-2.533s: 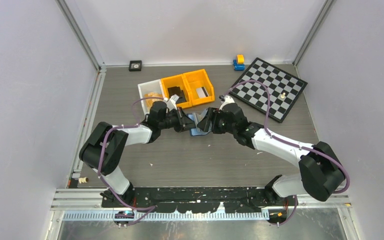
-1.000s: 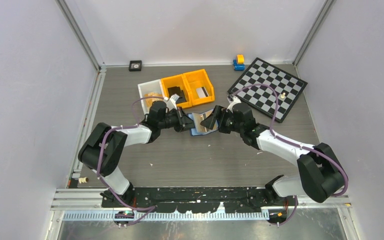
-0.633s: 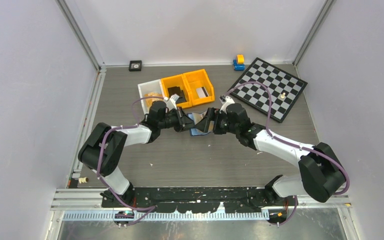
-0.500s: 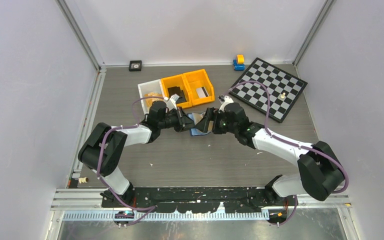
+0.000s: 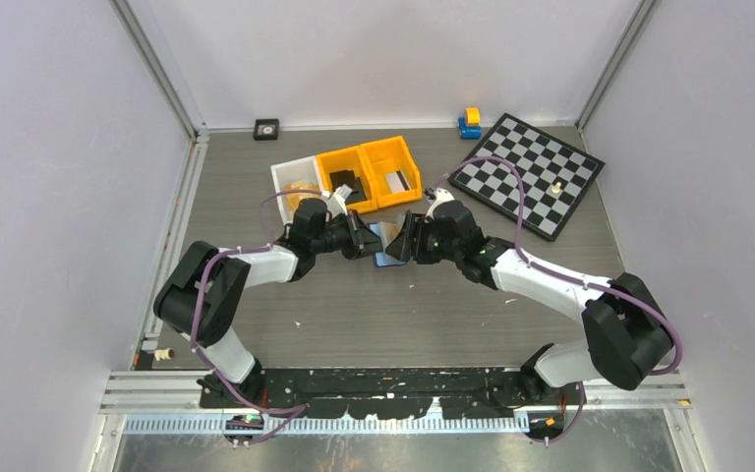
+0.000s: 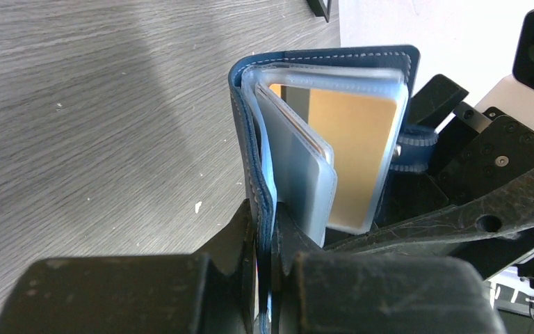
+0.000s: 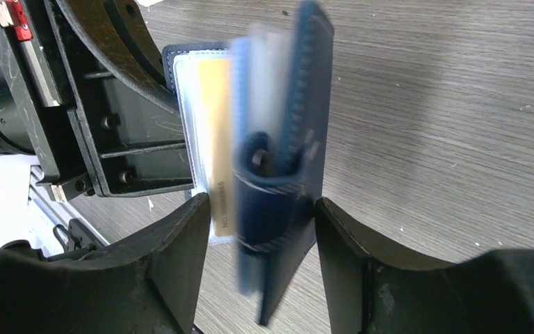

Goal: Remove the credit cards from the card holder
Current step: Remove the credit card from the card holder.

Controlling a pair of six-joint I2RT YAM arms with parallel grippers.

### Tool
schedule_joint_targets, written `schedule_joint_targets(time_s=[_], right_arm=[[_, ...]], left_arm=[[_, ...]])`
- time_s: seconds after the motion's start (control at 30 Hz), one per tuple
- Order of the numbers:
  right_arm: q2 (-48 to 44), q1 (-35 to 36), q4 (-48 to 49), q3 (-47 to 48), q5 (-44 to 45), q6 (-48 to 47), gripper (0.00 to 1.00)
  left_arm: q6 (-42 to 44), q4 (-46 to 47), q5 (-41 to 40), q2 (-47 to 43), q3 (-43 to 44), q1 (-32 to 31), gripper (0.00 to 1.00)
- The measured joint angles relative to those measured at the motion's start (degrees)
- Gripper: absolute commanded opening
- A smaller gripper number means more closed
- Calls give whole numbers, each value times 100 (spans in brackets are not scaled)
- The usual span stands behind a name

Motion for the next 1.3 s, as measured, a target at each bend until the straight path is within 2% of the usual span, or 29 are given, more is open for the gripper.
schedule_joint_targets(time_s=[0.17,0.4,0.57,0.7,0.83,0.97,1.0,1.2,1.3], right_arm=[[-7,39,-118,66,197,4,51],[-120,26,-48,59,210,83,29],[-201,-170,103,-61,142,216,23],[-236,-319,55,-92,284,282,23],[-286,-367,-101,-92,645,297,44],[-291,-382,-149,-114,750,269,47],[-291,-382,-133,-129,699,267,46],[-291,-409,83,-208,352,350,16],[-319,-415,229,-267,278,391,8]], left_arm=[[2,-26,-92,0,0,2,0],[-2,-13,-140,0,0,7,0],[-55,63,-219,0,-42,52,0],[-153,122,-234,0,-81,76,0],[-210,216,-179,0,-96,79,0],[-289,409,42,-24,-96,63,0],[-297,442,76,-33,-96,59,0],[-308,496,162,-76,-96,57,1],[-323,494,162,-85,-107,87,5]])
